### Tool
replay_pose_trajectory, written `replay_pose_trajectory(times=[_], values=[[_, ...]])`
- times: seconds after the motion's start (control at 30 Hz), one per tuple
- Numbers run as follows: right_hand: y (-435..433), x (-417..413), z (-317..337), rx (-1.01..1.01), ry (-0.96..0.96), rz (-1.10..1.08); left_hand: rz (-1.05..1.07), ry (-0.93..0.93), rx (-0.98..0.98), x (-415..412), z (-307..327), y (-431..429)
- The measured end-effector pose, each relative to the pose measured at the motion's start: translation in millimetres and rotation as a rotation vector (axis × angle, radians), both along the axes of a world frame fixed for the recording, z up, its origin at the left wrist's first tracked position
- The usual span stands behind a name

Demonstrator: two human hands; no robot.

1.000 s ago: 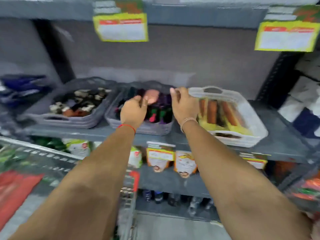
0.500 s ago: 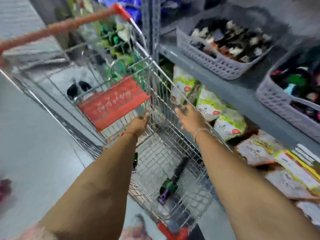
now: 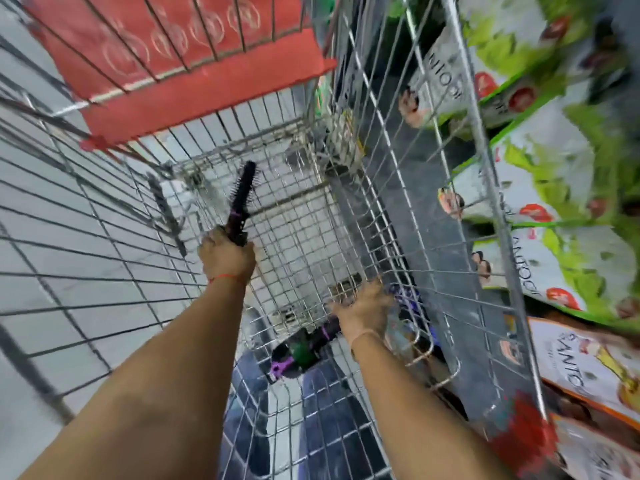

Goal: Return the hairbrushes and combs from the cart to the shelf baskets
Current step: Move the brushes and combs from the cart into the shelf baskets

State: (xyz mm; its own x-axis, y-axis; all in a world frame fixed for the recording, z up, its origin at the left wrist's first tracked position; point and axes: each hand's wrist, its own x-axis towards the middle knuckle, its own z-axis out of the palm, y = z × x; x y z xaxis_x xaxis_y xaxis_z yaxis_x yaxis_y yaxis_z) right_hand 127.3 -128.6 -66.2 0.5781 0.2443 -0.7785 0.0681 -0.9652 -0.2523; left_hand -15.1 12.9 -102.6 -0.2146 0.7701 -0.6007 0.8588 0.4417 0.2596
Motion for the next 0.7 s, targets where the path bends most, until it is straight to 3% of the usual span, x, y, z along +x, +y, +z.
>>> replay_pose_trajectory(times=[0.13,0.23,0.33,0.4,0.57,0.63,0.7], values=[[35.6,7.2,-0.9,0.218,-0.128,0.125,0.049,-0.022,0.028,4.1,-11.7,6.9],[85.1,20.8,2.3,0.35,-0.049,0.278,0.04,0.027,0.0,7.6,-16.6,12.4],[90.6,21.6,-14.9,0.135,0.004,0.686,-0.011,0.114,-0.044,10.6,-17.8,19.0],[74.0,18.6,-22.9,0.055,0.002,0.829,0.009,0.13,-0.067,11.3,-13.8,25.4],[66.7,2.6,-29.4,0.28,-0.128,0.462,0.125,-0.234,-0.105,5.9,-11.8,17.5],[84.5,-12.3,-29.4,0.267,0.003,0.372,0.116,-0.319,-0.108,3.5,-18.8,4.5],[99.7,-30.1,-31.7,0.221,0.098,0.291,0.252,-0.451,-0.121,2.0,-18.0,-0.6]])
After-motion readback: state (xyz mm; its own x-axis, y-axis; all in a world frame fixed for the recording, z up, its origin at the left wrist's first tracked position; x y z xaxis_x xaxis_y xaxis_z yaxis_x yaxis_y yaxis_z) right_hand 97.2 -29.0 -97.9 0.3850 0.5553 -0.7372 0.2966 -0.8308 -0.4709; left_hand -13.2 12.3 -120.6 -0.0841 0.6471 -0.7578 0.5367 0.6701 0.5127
